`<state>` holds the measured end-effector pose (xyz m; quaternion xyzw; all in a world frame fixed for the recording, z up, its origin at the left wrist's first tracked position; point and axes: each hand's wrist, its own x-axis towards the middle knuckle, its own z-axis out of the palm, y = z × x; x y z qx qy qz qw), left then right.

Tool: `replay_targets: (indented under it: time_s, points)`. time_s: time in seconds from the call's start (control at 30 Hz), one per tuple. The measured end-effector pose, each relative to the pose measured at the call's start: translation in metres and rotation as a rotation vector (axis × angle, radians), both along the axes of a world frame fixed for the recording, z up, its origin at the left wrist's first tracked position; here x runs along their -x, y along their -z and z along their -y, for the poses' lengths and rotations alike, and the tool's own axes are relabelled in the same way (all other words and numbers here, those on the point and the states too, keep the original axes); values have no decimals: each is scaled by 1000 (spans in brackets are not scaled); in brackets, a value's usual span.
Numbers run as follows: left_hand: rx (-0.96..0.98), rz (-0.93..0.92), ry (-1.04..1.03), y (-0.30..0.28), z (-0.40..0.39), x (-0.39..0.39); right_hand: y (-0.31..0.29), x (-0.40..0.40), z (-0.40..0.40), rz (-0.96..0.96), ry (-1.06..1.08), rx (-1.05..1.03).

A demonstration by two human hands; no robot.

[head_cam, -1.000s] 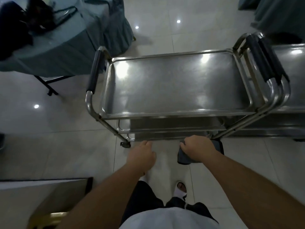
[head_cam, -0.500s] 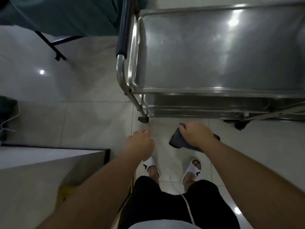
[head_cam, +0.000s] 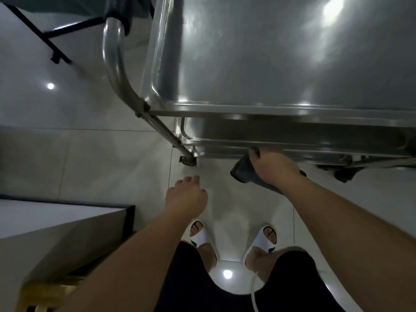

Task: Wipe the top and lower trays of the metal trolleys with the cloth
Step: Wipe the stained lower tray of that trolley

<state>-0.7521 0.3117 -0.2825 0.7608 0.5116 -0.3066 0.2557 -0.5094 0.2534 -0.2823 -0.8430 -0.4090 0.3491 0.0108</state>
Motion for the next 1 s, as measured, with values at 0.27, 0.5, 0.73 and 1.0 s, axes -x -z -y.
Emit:
replay_targets:
  time_s: [0.27,0.5,0.73,1.0]
  points:
    - [-192,162,67,94,-55,-46,85,-16,-68,146,144,-464]
    - [-457,274,207,140,-91,-48,118,-38,-116,216,66,-589]
    - [-702,480,170,168,-100,-46,140,-37,-154,256,54,-689]
    - [-838,817,-26,143,-113,-15,121,-12,-168,219,83,-798]
